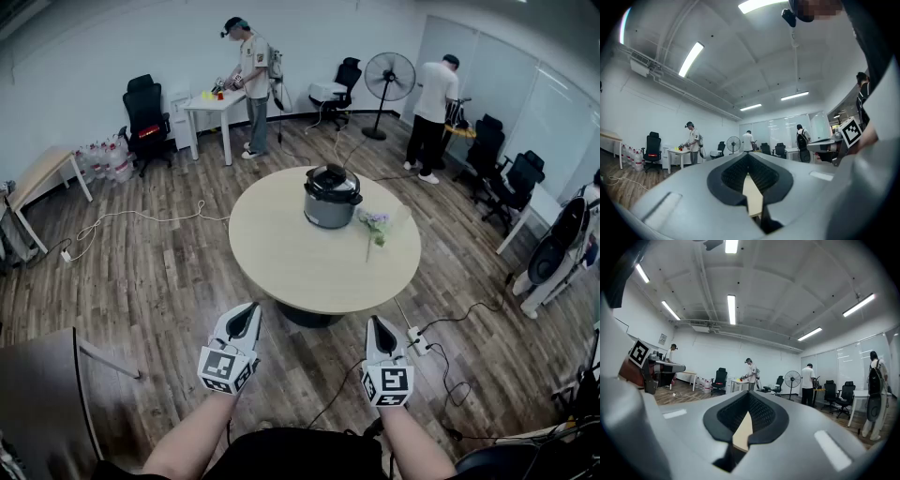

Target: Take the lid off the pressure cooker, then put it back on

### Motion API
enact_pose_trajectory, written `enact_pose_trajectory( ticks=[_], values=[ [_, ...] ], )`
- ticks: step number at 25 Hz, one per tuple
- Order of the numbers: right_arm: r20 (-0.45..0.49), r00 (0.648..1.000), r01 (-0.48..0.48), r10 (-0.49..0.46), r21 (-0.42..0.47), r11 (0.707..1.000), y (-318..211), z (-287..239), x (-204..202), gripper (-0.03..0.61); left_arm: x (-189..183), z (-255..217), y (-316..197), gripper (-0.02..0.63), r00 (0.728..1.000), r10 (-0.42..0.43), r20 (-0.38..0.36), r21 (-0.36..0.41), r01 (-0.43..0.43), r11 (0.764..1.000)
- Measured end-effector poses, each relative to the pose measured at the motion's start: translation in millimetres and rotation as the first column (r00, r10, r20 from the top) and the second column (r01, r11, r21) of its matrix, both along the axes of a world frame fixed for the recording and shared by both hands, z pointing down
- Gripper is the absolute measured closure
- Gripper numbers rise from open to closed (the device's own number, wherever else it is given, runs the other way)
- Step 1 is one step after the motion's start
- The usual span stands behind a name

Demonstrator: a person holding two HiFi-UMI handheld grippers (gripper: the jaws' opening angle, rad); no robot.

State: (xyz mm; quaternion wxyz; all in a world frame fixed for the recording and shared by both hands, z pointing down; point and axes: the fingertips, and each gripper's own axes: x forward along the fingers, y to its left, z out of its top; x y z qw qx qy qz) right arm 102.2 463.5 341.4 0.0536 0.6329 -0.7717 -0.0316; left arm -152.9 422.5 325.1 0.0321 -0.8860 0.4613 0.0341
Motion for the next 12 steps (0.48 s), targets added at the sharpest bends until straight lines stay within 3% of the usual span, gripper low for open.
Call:
enact_pose_trajectory(
  ticks=[12],
  values=[
    [-0.004, 1.0, 0.024, -0.024, 0.008, 1.0, -5.7, -3.4, -4.4, 0.571, 0.3, 2.6, -4.1, 0.614, 1.0, 0.001, -0.005, -0.008, -0.001, 1.0]
  ],
)
